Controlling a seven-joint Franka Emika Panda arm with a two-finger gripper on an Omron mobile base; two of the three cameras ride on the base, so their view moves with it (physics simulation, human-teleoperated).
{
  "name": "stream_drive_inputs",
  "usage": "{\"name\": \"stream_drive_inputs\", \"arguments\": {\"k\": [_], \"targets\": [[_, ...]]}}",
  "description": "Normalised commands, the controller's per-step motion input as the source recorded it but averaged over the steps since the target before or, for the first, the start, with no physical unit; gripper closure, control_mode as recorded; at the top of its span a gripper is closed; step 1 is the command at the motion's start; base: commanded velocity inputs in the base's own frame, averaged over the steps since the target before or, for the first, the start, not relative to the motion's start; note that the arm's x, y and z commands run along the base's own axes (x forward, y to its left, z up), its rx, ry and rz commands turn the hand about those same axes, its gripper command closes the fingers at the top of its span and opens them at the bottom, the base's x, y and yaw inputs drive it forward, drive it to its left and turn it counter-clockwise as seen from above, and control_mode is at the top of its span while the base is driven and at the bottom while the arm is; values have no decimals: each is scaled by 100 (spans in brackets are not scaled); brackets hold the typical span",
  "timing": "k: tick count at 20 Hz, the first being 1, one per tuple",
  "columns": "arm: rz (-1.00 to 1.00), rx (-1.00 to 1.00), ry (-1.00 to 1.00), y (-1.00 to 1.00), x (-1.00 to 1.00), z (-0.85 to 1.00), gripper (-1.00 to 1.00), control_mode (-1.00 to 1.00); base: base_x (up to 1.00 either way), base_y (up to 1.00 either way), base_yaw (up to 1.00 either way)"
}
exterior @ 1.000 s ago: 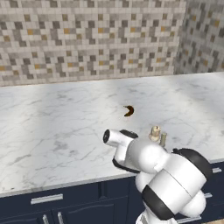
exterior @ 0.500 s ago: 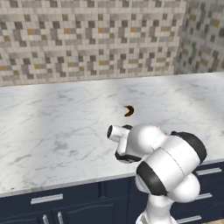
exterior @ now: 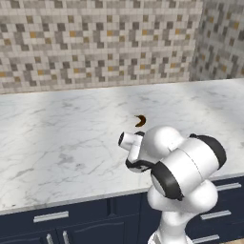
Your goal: Pick the candle and candle from the dining table and place them in the open cabinet. Close the cabinet after placing the objects.
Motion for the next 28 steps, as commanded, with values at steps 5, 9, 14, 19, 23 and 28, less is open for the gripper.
{"name": "stream_drive_inputs", "arguments": {"k": [5,9,14,19,23,28], "targets": [[-4,0,-3,-4,-29,-8,-100,-100,0,0,0],[-9,0,-2,-5,-33,-3,-100,-100,0,0,0],[-6,-1,-2,-7,-6,0,-100,-100,0,0,0],[0,-2,0,0,22,0,-100,-100,0,0,0],[0,-2,0,0,5,-1,-100,-100,0,0,0],[0,-3,0,0,5,-11,-100,-100,0,0,0]]}}
